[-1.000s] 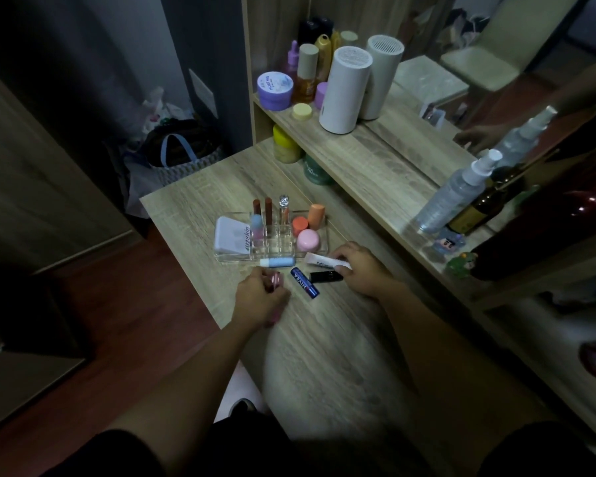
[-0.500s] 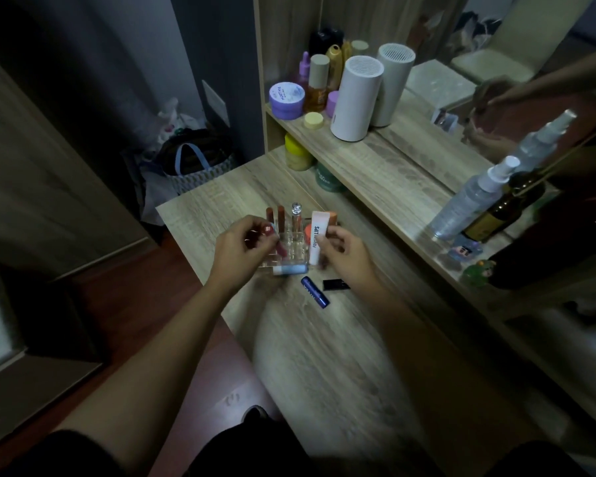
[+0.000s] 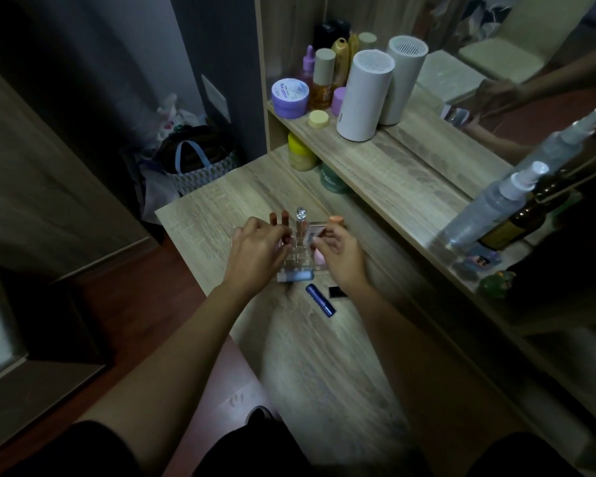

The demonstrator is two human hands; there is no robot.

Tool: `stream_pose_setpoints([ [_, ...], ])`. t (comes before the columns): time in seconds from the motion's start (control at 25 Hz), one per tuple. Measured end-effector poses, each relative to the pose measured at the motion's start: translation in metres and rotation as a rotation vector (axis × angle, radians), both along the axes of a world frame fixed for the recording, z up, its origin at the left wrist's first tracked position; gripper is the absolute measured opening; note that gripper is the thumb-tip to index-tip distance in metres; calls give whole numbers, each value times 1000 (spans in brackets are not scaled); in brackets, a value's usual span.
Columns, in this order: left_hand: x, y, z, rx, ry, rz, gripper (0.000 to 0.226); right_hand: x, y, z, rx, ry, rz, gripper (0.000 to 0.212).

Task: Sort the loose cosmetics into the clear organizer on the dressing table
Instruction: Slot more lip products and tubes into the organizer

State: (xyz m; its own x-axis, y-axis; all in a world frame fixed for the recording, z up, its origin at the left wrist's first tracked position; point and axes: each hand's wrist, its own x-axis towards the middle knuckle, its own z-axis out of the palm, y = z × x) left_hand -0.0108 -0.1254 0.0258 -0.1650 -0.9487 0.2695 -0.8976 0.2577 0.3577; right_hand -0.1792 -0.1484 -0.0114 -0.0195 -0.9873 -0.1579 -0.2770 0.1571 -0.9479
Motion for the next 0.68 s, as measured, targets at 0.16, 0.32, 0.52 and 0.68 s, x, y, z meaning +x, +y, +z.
stream_pose_setpoints([
  [0.16, -3, -9, 7, -52, -101, 0, 22, 2, -5, -3, 19, 33, 21, 24],
  [0.32, 4, -12, 8, -40, -179, -22, 20, 3, -7, -6, -18, 106, 53, 19],
  [0.52, 6, -16, 5, 12, -255, -14, 23, 5, -9, -12, -29, 265, 82, 23],
  [0.68, 3, -26, 5, 57, -337, -49, 27, 5, -12, -12, -36, 352, 126, 20],
])
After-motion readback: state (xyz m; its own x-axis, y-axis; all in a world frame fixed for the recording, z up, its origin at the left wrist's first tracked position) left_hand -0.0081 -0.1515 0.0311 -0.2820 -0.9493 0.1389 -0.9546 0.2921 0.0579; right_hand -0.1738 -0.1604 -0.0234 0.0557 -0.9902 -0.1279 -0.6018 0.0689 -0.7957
